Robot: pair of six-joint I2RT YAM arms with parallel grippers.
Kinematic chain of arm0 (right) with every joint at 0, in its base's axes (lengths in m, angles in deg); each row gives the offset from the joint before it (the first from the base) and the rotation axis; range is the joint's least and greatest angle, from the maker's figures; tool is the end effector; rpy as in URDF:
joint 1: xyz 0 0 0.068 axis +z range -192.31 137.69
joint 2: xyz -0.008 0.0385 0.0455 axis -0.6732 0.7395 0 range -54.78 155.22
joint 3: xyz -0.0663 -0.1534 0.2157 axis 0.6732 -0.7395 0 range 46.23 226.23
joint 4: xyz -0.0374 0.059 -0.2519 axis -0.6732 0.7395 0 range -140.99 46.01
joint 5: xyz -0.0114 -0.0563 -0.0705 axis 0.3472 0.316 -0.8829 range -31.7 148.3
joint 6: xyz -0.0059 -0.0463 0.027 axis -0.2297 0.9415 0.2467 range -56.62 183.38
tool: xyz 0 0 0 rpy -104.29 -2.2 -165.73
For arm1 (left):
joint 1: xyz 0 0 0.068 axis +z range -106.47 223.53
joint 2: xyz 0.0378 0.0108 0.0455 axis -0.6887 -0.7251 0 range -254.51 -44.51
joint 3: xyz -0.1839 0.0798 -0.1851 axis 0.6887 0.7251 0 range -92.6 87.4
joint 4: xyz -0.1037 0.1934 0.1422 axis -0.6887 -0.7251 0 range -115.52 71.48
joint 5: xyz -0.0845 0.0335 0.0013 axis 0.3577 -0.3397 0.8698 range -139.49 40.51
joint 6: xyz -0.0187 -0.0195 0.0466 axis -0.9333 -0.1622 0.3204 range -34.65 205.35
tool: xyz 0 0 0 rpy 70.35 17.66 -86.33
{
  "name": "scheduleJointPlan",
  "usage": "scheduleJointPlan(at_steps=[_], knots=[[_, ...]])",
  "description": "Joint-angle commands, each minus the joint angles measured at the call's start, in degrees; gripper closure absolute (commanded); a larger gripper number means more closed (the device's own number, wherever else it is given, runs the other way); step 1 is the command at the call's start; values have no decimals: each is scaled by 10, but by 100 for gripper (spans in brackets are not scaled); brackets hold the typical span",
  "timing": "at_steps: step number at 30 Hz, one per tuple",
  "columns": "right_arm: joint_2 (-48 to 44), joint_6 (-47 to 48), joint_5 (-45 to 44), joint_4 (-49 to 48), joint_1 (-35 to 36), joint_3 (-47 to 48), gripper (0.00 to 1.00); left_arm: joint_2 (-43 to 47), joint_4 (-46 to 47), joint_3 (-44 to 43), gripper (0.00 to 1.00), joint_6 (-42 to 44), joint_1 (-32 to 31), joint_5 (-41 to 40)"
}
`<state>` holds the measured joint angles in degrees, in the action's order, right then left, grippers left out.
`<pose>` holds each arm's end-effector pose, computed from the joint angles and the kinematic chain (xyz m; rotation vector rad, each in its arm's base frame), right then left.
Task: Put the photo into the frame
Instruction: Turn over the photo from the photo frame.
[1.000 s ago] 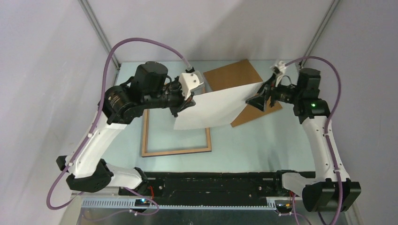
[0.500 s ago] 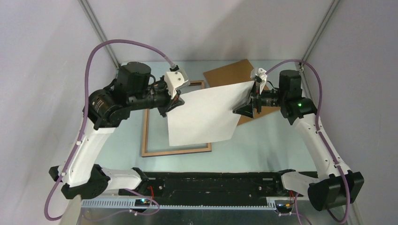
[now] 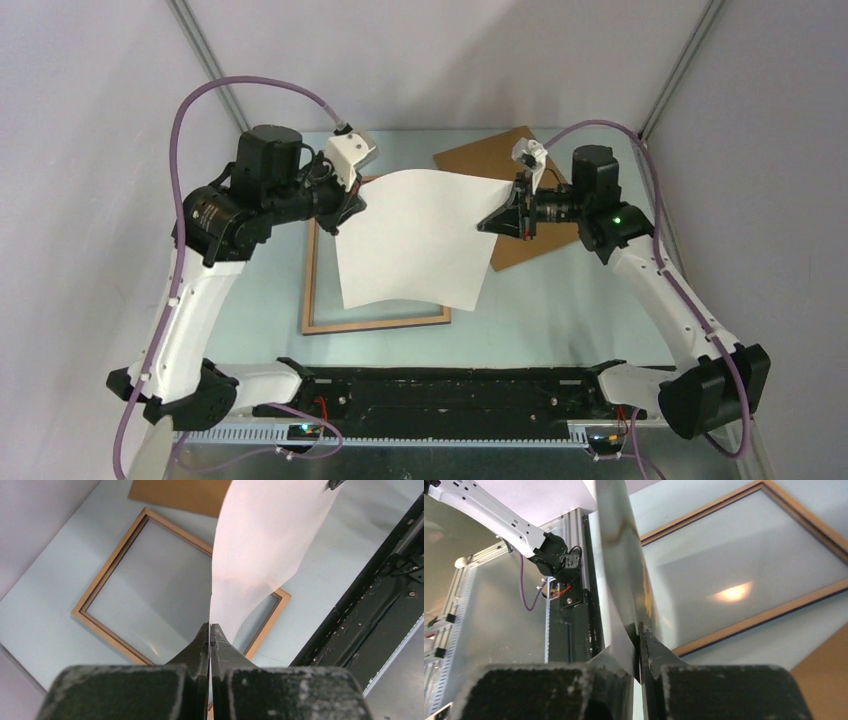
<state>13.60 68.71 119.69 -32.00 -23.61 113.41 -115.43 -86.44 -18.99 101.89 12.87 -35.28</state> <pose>0.2309 0.1110 0.3823 -1.0741 1.5622 1.1751 0.1589 -0.1043 0.4960 0.9909 1.9023 -0.4093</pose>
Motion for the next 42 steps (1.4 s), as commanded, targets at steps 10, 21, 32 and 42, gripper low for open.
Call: scheduleJointPlan(at_steps=[10,21,32,42], knots=[[51,-47,-55,18,87,83,100,113,-32,54,100,27,7,16],[106,-73,-108,42,112,131,100,149,-56,78,100,46,7,-47],[239,-96,-202,84,133,242,100,85,-52,87,100,52,29,-195],[343,-81,-247,139,127,347,100,-34,-16,71,71,75,109,-188]])
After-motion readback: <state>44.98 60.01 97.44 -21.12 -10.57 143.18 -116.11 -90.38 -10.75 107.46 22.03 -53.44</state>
